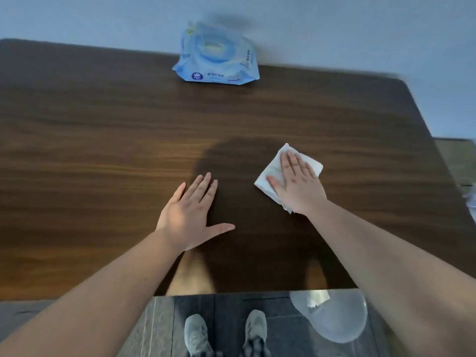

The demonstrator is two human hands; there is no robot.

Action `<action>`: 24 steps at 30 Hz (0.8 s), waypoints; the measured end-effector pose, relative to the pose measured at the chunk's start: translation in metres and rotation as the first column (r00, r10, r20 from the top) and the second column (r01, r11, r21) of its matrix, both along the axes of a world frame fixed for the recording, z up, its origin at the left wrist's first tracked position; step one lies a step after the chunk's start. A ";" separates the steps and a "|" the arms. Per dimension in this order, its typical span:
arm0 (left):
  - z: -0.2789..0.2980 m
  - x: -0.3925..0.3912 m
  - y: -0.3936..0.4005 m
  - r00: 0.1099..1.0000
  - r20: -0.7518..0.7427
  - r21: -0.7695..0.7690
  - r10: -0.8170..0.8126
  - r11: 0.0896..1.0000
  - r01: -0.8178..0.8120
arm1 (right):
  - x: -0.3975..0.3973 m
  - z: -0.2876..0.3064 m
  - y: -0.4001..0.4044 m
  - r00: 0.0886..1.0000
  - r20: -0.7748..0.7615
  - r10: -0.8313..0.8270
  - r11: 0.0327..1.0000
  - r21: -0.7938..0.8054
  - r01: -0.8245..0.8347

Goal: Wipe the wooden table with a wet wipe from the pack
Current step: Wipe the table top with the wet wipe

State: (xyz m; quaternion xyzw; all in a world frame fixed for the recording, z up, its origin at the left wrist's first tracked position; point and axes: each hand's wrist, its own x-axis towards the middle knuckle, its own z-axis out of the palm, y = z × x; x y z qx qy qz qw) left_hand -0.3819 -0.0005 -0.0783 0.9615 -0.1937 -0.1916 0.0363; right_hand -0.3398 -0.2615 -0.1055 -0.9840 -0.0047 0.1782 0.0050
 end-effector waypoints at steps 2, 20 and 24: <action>0.001 0.004 -0.032 0.998 0.006 0.009 -0.064 0.998 0.064 | -0.008 0.000 -0.049 0.996 0.018 -0.086 0.996 -0.028 0.086; -0.007 0.011 -0.215 0.943 -0.083 0.111 -0.323 0.937 0.331 | -0.098 0.004 -0.285 0.826 0.066 -0.559 0.827 -0.015 0.561; -0.006 0.012 -0.215 0.946 -0.117 0.091 -0.302 0.945 0.313 | -0.098 0.006 -0.285 0.829 0.054 -0.556 0.829 -0.024 0.558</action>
